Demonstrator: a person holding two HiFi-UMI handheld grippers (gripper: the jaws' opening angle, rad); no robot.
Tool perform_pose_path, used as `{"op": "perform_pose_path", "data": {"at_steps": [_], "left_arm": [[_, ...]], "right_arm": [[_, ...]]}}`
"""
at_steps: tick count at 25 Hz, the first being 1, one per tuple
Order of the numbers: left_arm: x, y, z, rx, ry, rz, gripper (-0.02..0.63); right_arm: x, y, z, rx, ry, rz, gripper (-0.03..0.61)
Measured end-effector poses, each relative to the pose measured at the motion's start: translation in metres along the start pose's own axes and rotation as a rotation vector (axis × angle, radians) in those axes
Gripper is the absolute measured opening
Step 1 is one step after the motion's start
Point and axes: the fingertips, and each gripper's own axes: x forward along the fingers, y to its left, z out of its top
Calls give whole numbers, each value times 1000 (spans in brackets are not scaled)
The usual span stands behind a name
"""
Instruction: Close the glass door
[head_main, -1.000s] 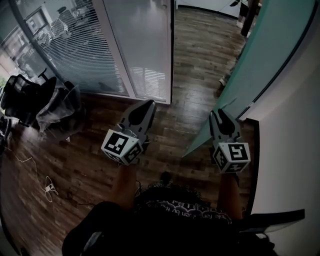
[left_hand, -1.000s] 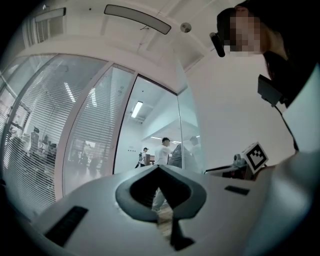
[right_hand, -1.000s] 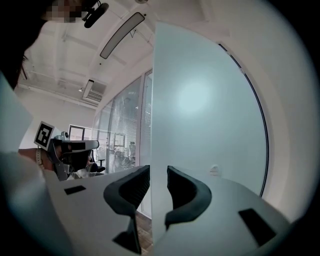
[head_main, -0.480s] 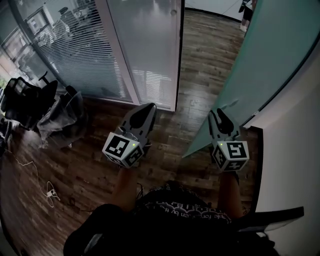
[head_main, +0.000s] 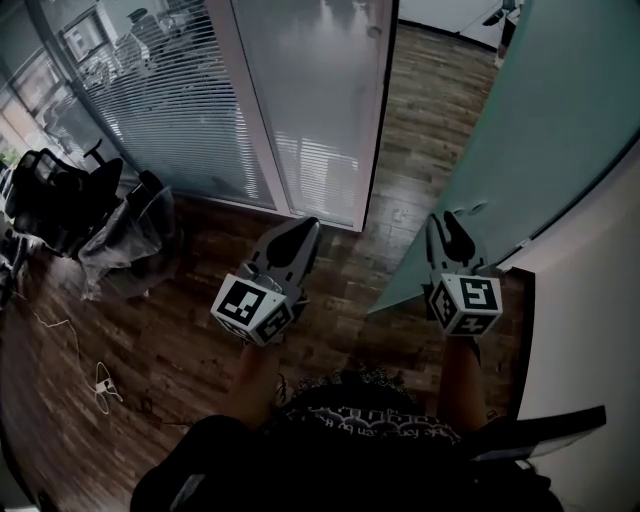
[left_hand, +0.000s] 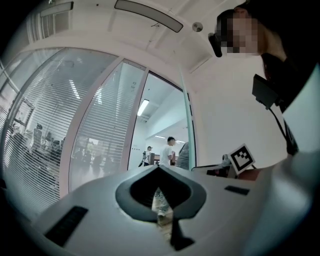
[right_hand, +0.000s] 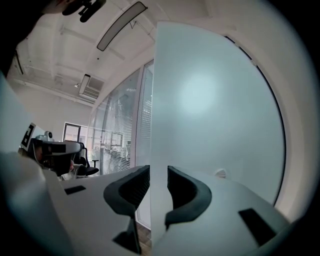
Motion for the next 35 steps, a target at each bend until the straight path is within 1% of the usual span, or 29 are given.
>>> {"op": "perform_pose_path", "data": {"at_steps": [3,5,7,8,10,13,14,16,19,22,26,30,32,35], "left_arm": [[1,14,0,-22,4,19,-5],[5,21,3,-38,-13,19,-5],[11,27,4,-42,-26,14,-5],[15,31,2,-35,-25,13,-5],[25,40,-3,-11,-14,12,-5],[46,51,-1,-28,-30,9,-5],[53,55,-1,-30,-22,9,-4],[70,61,-4,-9,0,3,-5],[95,69,0,1,-3,-17,-5],[115,73,-2,11,8,-31,-5],[137,85,0,26,18,-38,-3],[155,100,0,33,10,-37,-3],[164,102,2,21,3,-43,-5],[176,106,-2,44,18,-60,-5]], "right_arm": [[17,2,2,6,-1,2,95],[26,5,4,1,-3,23,95],[33,4,5,-9,-18,46,95],[35,-2,6,-9,-28,43,95],[39,-25,0,4,-23,-2,95],[53,-67,-19,34,31,-94,97],[59,-77,-23,43,47,-108,102],[75,-87,-26,52,68,-98,115],[99,-84,-25,31,85,-54,123],[117,-84,-26,7,97,-68,123],[132,-87,-24,23,86,-66,123],[151,-89,-24,20,85,-49,123],[162,-91,-23,21,88,-55,123],[178,-93,-21,24,97,-68,123]]}}
